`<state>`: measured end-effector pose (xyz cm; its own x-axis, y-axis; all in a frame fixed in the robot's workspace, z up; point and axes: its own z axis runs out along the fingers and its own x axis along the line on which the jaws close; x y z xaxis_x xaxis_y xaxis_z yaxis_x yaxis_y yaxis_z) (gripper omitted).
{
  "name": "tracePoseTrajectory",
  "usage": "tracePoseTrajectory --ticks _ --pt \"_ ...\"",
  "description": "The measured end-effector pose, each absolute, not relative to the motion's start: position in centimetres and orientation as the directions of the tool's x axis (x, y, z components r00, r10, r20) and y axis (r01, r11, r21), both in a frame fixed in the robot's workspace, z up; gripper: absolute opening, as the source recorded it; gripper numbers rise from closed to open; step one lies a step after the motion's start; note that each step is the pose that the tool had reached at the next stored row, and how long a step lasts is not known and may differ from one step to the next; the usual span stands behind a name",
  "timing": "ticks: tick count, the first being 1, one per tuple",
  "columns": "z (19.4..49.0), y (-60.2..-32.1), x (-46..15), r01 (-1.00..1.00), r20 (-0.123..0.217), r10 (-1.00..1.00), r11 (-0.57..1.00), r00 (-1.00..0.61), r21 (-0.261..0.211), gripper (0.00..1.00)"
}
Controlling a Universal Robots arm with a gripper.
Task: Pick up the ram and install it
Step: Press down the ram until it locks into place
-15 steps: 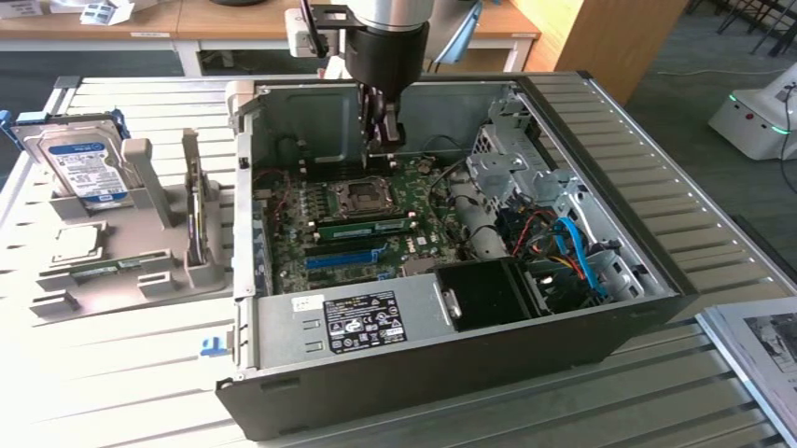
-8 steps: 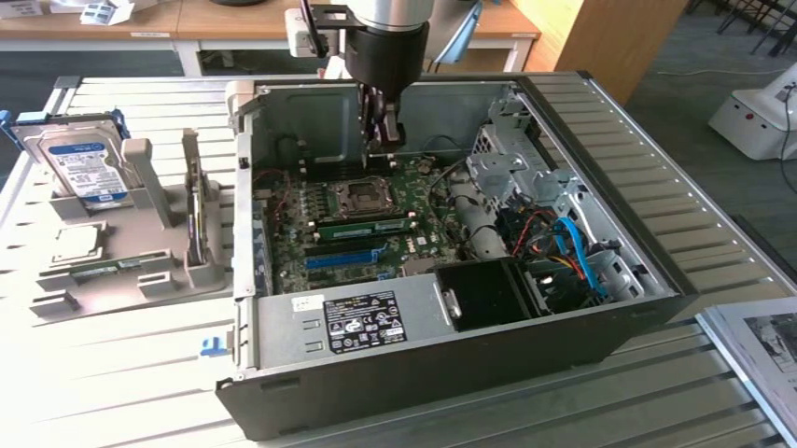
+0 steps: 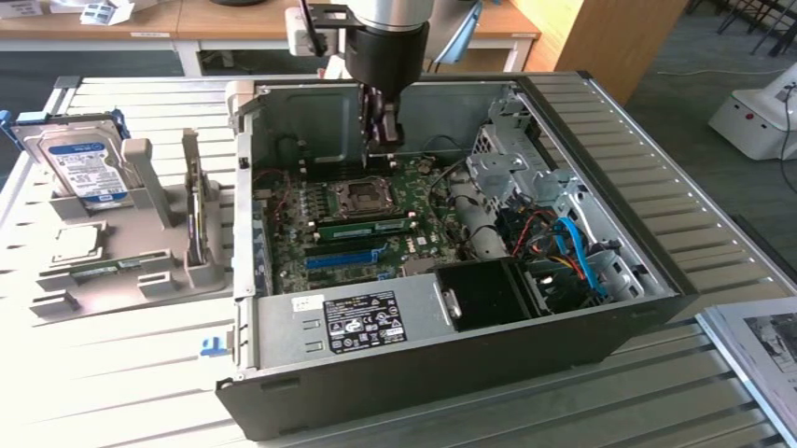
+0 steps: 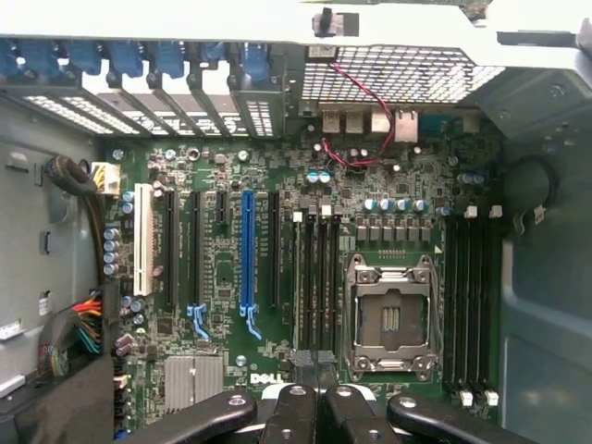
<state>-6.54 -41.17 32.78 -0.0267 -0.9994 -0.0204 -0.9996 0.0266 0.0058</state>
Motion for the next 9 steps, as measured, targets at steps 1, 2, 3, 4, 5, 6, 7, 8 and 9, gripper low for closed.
tracePoseTrajectory --ticks 1,2,3,4,5,6,7,8,9 --pt "32.78 -41.17 -6.54 -0.999 -0.02 -0.999 0.039 -0.04 0.006 0.1" --pt "32.78 -41.17 -6.54 -0.998 -0.02 -0.998 0.055 -0.055 0.006 0.1" --pt "32.78 -41.17 -6.54 -0.997 -0.02 -0.997 0.073 -0.073 0.006 0.1" --pt "32.78 -41.17 -6.54 -0.996 -0.02 -0.996 0.092 -0.092 0.006 0.1" --pt "32.78 -41.17 -6.54 -0.994 -0.02 -0.994 0.11 -0.11 0.006 0.1" --pt "32.77 -41.17 -6.54 -0.992 -0.02 -0.992 0.128 -0.128 0.006 0.1" --pt "32.77 -41.17 -6.54 -0.989 -0.02 -0.989 0.146 -0.146 0.006 0.1" --pt "32.77 -41.17 -6.54 -0.987 -0.02 -0.986 0.163 -0.163 0.006 0.1" --pt "32.77 -41.17 -6.54 -0.983 -0.02 -0.983 0.181 -0.181 0.006 0.1"
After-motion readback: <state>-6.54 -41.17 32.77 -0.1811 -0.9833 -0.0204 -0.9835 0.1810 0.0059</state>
